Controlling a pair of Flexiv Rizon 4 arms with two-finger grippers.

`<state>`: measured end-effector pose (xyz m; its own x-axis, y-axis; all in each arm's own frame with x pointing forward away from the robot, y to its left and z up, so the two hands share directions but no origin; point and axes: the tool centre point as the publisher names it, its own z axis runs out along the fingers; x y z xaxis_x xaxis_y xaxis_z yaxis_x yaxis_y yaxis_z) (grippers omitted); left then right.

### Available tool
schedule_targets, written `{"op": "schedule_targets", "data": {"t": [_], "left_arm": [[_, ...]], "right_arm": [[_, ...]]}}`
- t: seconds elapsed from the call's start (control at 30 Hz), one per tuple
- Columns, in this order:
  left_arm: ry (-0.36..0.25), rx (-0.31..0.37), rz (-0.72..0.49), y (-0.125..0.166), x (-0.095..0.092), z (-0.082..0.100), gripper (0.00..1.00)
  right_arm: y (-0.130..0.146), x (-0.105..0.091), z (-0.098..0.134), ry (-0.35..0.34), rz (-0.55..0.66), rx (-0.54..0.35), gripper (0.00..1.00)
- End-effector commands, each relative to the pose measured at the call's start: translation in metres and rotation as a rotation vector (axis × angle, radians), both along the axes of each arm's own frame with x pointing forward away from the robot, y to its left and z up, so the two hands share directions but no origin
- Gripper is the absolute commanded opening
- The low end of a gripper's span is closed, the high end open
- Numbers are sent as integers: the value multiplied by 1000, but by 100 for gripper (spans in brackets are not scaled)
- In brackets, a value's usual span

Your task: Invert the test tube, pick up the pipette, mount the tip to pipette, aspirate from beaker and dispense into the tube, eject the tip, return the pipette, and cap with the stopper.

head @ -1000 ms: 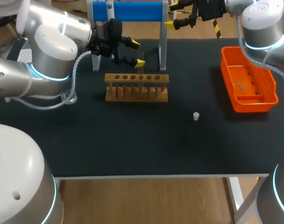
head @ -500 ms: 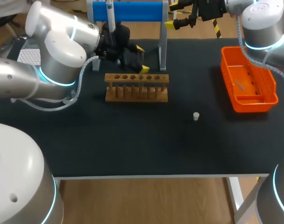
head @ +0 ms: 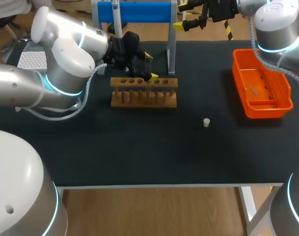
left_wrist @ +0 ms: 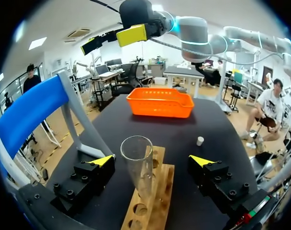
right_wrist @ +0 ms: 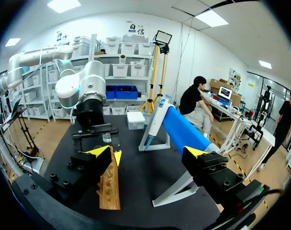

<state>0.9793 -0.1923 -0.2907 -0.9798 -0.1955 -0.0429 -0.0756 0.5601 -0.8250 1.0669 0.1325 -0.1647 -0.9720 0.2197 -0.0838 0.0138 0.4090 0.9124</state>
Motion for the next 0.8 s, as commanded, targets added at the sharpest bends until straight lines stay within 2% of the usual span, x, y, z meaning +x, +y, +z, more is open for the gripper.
{"op": "schedule_targets", "data": {"t": [0.03, 0.37, 0.8], "left_arm": [[-7, 25, 7, -4, 5, -4, 100], [-18, 63, -15, -8, 9, -6, 100], [-2, 65, -59, -9, 4, -8, 100]], "right_arm": [[-1, 0, 1, 2, 1, -3, 100], [-1, 0, 1, 2, 1, -3, 100], [-1, 0, 1, 2, 1, -3, 100]]}}
